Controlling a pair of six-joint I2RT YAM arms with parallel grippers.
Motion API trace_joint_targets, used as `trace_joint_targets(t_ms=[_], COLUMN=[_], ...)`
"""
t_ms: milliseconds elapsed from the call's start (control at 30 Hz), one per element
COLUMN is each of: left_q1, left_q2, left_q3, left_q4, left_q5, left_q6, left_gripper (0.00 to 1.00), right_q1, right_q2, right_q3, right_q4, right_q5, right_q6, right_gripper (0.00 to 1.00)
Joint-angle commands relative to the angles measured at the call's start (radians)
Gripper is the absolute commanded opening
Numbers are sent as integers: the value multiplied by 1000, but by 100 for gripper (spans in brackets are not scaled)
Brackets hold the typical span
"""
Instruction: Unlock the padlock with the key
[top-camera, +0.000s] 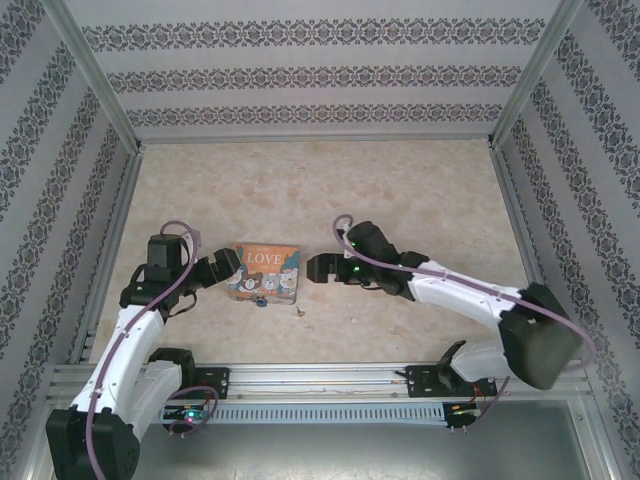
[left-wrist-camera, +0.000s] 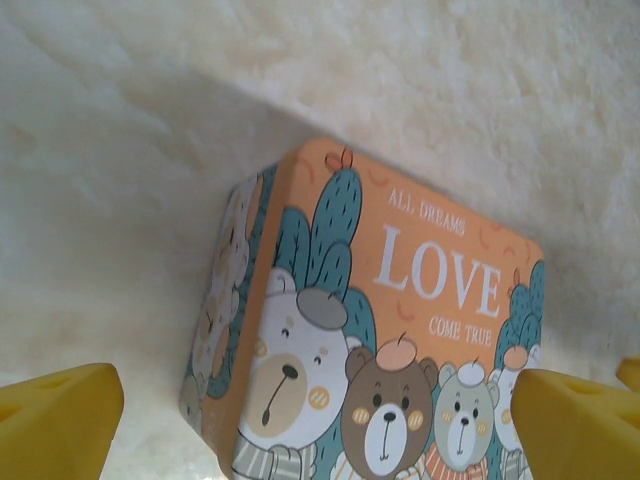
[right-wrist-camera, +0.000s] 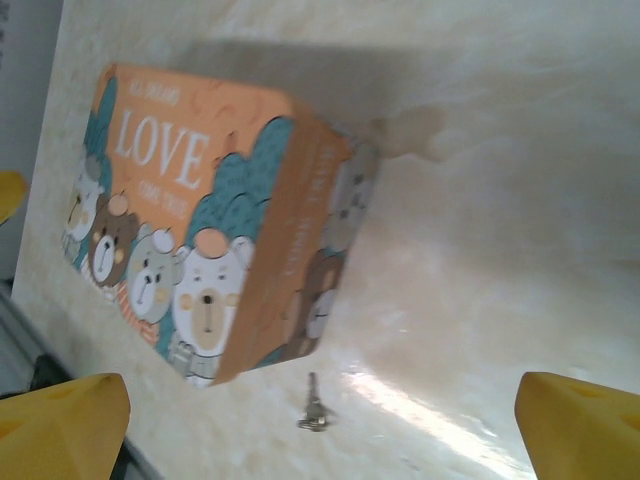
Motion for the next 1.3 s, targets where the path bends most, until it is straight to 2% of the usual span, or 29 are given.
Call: trace_joint_targets(t_ms=[0,300,467,633,833,1267], left_q1=[8,8,8,7,-7,-124], left_q2=[19,95,144,194,303,616], left_q3=[-26,-25,-30,-18,34,225], left_q4=[-17,25,66,137,205,384], left_q5=[70,136,182,231,302,298], left_q6=[-27,-7,-13,-28,-31,-66], left_gripper=[100,99,95,91,86,83], right_q1=[39,92,93,87,44,-99], right_q2=[88,277,317,346,347,363], right_q3=[71,184,212,239,237,282], right_q4=[16,39,63,78,132,129], right_q5=[-45,-121,-156,-197,-210,-265], right_q6=[28,51,56,52,79,22], right_gripper=[98,98,98,91,82,78])
